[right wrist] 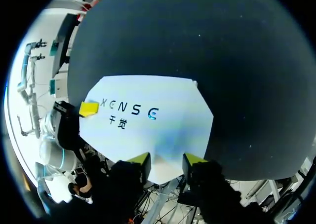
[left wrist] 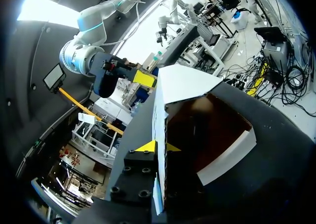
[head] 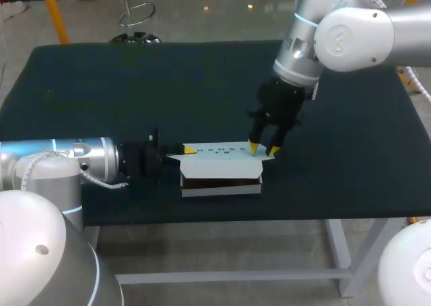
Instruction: Assemble the packaging by folding the flat box into shape, placing the metal phone stand inside, and closing the box properly
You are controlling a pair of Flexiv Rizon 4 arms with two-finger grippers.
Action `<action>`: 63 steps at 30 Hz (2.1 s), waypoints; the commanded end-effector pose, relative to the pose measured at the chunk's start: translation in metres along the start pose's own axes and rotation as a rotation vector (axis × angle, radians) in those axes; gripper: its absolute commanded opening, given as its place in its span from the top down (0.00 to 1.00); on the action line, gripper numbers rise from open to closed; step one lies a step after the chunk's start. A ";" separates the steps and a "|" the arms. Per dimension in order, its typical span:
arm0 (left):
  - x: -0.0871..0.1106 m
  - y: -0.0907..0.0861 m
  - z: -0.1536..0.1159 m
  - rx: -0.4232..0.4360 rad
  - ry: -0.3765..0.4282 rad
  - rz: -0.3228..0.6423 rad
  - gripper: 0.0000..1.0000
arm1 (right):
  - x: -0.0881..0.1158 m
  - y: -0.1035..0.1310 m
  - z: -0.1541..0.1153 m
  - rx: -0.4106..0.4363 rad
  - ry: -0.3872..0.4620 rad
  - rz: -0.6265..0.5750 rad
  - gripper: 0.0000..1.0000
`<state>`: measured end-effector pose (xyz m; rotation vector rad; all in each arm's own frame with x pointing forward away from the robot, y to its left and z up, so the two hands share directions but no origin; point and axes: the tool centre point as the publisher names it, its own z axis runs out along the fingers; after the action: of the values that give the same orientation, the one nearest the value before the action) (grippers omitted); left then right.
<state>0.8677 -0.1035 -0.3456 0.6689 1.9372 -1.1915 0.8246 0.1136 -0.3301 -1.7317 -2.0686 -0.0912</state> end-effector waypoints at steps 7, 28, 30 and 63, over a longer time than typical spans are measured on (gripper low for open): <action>-0.001 -0.003 -0.002 -0.011 0.001 0.008 0.87 | 0.000 0.000 0.001 0.007 0.003 0.000 0.53; 0.003 -0.010 -0.032 -0.088 0.009 0.016 0.60 | 0.000 0.003 0.002 0.016 0.009 0.003 0.54; 0.005 -0.010 -0.037 -0.106 0.015 0.013 0.56 | 0.000 0.003 0.002 0.015 0.009 0.004 0.54; -0.044 -0.030 -0.122 -0.530 0.671 -0.440 0.00 | -0.002 0.001 0.009 0.013 0.006 0.004 0.55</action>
<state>0.8316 0.0005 -0.2658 0.3245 2.5177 -0.9299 0.8239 0.1149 -0.3383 -1.7269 -2.0568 -0.0814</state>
